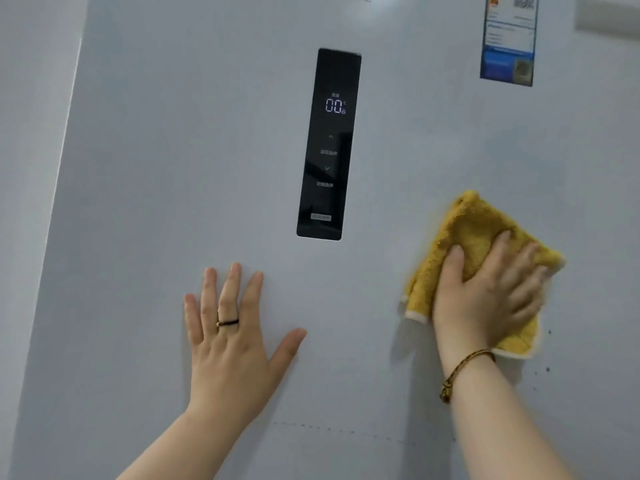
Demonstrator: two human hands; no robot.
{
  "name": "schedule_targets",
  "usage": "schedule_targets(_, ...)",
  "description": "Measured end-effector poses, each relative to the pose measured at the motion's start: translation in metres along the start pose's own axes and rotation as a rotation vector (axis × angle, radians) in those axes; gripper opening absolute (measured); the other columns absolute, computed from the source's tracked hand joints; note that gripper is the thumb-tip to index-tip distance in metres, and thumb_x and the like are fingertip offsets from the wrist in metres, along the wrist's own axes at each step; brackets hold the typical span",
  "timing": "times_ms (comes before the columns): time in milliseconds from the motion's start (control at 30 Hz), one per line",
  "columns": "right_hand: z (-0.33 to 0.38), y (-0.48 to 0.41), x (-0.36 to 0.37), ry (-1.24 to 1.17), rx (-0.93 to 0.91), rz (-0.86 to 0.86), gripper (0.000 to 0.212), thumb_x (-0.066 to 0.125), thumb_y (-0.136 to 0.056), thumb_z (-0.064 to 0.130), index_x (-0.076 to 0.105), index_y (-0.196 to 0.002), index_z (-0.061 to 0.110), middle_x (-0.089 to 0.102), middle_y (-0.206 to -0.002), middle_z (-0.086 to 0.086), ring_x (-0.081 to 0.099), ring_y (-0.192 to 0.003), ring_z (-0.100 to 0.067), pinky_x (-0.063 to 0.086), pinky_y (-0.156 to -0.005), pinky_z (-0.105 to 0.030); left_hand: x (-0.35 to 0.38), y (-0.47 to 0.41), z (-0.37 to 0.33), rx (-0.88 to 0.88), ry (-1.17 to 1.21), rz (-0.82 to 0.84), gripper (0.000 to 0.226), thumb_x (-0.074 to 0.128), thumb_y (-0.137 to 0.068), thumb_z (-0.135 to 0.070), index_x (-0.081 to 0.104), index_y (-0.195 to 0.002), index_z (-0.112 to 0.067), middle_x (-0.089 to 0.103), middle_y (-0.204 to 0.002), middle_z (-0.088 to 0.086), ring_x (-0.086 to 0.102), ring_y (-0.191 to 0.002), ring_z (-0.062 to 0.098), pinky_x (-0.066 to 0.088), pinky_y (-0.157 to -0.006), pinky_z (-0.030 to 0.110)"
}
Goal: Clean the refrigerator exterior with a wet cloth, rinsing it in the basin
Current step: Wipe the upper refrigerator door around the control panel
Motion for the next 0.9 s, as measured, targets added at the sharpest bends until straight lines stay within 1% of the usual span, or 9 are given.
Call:
schedule_targets(133,0.063,0.074,0.029,0.169,-0.788,0.067,0.065,0.035,-0.079,0.054,0.034,-0.136,0.022,0.026,-0.147,-0.011,0.018,-0.135,-0.034,0.0,-0.111,-0.045,0.006,0.003,0.0,-0.007,0.008,0.04,0.083,0.009,-0.084,-0.07,0.03,-0.133,-0.007,0.02,-0.141,0.013,0.005,-0.133,0.03,-0.008,-0.11,0.035)
schedule_targets(233,0.055,0.067,0.025,0.173,-1.027,0.083,0.062,0.037,-0.079,0.057,0.033,-0.133,0.026,0.026,-0.143,-0.004,0.021,-0.133,-0.03,0.003,-0.11,-0.045,0.008,0.003,0.002,-0.039,0.075,0.058,0.086,0.01,-0.08,-0.075,0.029,-0.134,-0.011,0.018,-0.142,0.01,-0.002,-0.134,0.023,-0.013,-0.11,0.029)
schedule_targets(333,0.021,0.026,0.012,0.155,-0.828,0.016,0.063,0.038,-0.079,0.054,0.037,-0.133,0.022,0.031,-0.145,-0.008,0.02,-0.133,-0.03,0.002,-0.111,-0.039,0.008,0.003,0.002,-0.056,0.129,0.062,0.088,0.009,-0.076,-0.079,0.029,-0.133,-0.015,0.017,-0.143,0.009,-0.005,-0.134,0.02,-0.017,-0.11,0.023)
schedule_targets(500,-0.051,-0.007,-0.01,0.001,-0.049,-0.086,0.083,0.02,-0.071,0.06,0.035,-0.141,0.018,0.021,-0.153,-0.009,0.013,-0.142,-0.03,0.003,-0.113,-0.043,0.009,0.004,0.0,-0.056,0.129,0.078,0.085,0.009,-0.075,-0.08,0.032,-0.132,-0.021,0.014,-0.144,0.008,-0.007,-0.134,0.02,-0.019,-0.109,0.022)
schedule_targets(567,-0.052,0.009,-0.006,-0.023,0.075,-0.096,0.085,0.016,-0.07,0.061,0.032,-0.142,0.02,0.017,-0.154,-0.008,0.01,-0.142,-0.031,0.0,-0.112,-0.04,0.01,0.005,-0.004,-0.038,0.129,0.083,0.081,0.01,-0.077,-0.078,0.033,-0.131,-0.022,0.016,-0.143,0.008,-0.007,-0.133,0.021,-0.019,-0.109,0.023)
schedule_targets(667,-0.015,0.04,0.005,0.076,-0.298,-0.034,0.071,0.03,-0.078,0.054,0.036,-0.139,0.018,0.027,-0.149,-0.016,0.018,-0.138,-0.038,0.002,-0.11,-0.039,0.01,0.006,-0.009,-0.012,0.135,0.072,0.072,0.025,-0.077,-0.07,0.034,-0.13,-0.022,0.016,-0.142,0.007,-0.007,-0.133,0.021,-0.019,-0.108,0.023)
schedule_targets(767,-0.007,0.052,0.013,0.161,-0.755,0.049,0.06,0.033,-0.083,0.055,0.033,-0.134,0.024,0.024,-0.145,-0.008,0.006,-0.14,-0.026,-0.001,-0.111,-0.04,0.009,0.006,-0.01,0.003,0.162,0.041,0.069,0.038,-0.075,-0.064,0.034,-0.129,-0.023,0.015,-0.142,0.005,-0.009,-0.132,0.018,-0.02,-0.107,0.02)
schedule_targets(833,-0.021,0.031,0.006,0.176,-0.806,0.03,0.061,0.034,-0.081,0.056,0.034,-0.133,0.024,0.024,-0.146,-0.006,0.007,-0.14,-0.025,0.003,-0.111,-0.042,0.009,0.006,-0.01,0.022,0.168,0.015,0.07,0.06,-0.073,-0.056,0.036,-0.128,-0.023,0.015,-0.142,0.004,-0.01,-0.132,0.018,-0.022,-0.107,0.018)
schedule_targets(900,-0.042,0.001,-0.004,0.157,-0.622,0.002,0.068,0.036,-0.077,0.053,0.037,-0.136,0.02,0.027,-0.149,-0.011,0.017,-0.137,-0.032,0.009,-0.11,-0.045,0.009,0.006,-0.01,0.034,0.171,0.013,0.07,0.068,-0.071,-0.045,0.036,-0.129,-0.023,0.014,-0.143,0.004,-0.01,-0.132,0.018,-0.022,-0.106,0.018)
Point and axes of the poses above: each hand's wrist, its own y-axis away from the middle knuckle, its own x-axis out of the palm, z = x × y, the point moved 9 cm from there along -y, towards the middle knuckle
